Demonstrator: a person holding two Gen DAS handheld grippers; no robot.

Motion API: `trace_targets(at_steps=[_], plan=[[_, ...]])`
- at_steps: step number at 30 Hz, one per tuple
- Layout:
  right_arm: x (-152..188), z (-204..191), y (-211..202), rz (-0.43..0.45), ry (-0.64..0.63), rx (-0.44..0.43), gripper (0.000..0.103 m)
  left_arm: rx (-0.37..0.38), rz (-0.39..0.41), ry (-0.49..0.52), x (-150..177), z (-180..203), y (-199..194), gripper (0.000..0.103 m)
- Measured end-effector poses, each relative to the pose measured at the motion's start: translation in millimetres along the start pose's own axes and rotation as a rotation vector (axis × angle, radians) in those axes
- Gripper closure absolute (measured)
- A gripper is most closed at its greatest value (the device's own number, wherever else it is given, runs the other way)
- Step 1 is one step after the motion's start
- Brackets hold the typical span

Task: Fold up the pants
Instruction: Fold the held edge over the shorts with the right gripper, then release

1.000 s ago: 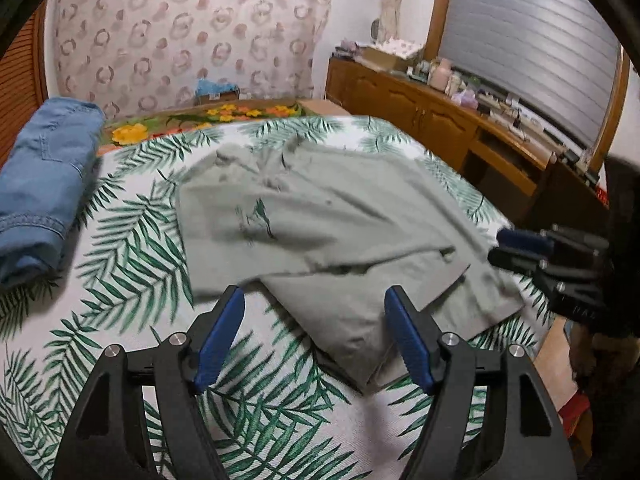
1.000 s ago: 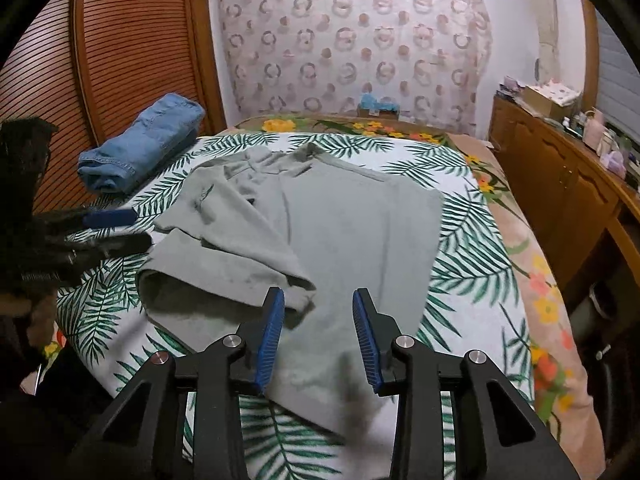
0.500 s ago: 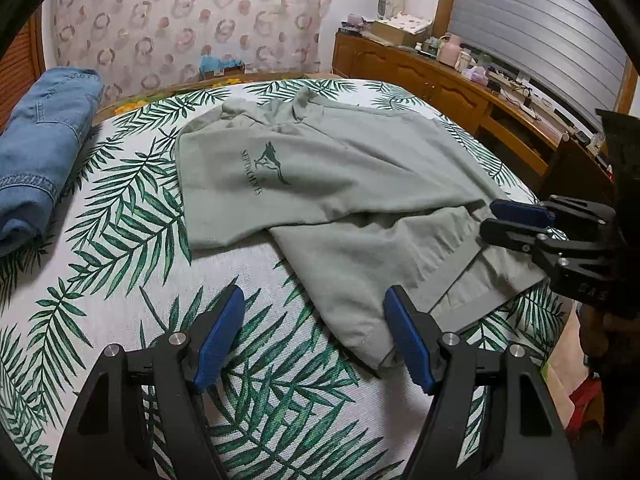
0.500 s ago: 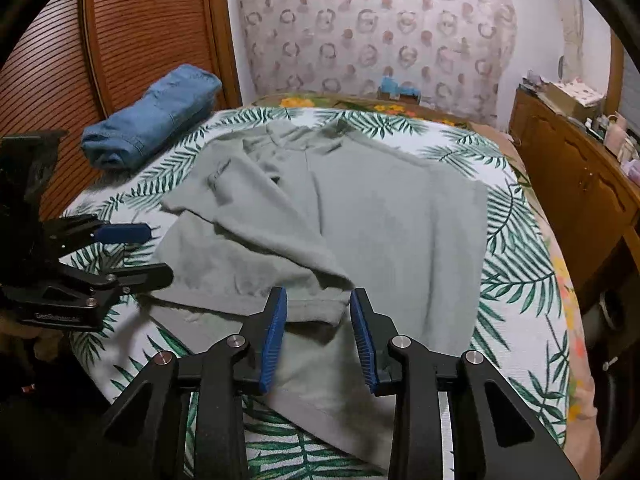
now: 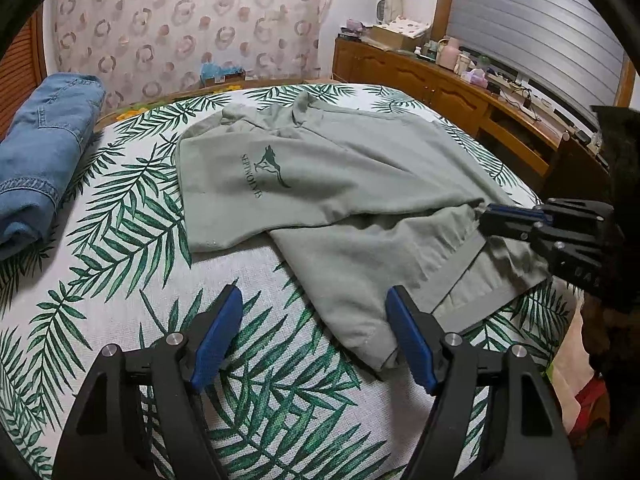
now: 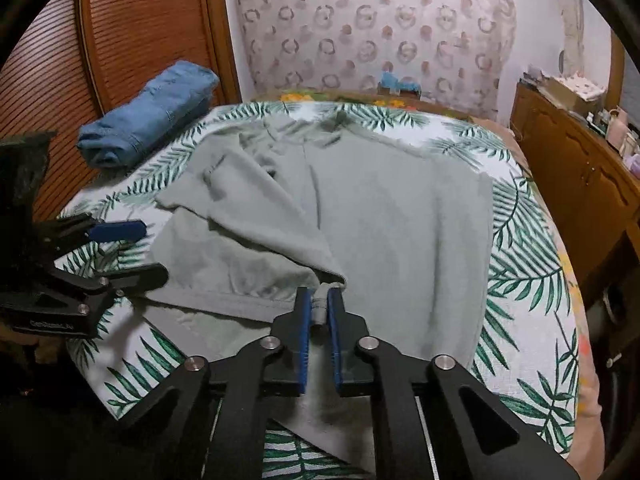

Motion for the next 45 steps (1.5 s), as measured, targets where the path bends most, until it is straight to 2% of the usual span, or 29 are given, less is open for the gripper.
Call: trace_targets(at_steps=[8, 11, 19, 35, 45], plan=[[4, -11, -43, 0.113, -0.009, -0.028, 0.098, -0.03, 0.068, -0.035, -3, -4, -20, 0.028], [8, -13, -58, 0.147, -0.01, -0.014, 0.098, -0.027, 0.095, -0.034, -7, -3, -28, 0.028], [23, -11, -87, 0.193, -0.003, -0.002, 0.098, -0.011, 0.107, -0.016, -12, 3, -32, 0.028], [47, -4, -108, 0.178, 0.034, 0.056, 0.098, 0.001, 0.107, 0.016, -15, 17, -33, 0.028], [56, 7, -87, 0.067, 0.067, 0.072, 0.098, 0.001, 0.076, 0.023, -14, 23, -23, 0.028]])
Point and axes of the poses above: each gripper's, at about its wrist camera, not at the fingertips, and y roughly the way its jaws point, z to its right, x to its underside, the point moved 1 cm from there along y, roughly the way its jaws point, and after that the axes turned 12 degrees about y, right-handed, at the moved point
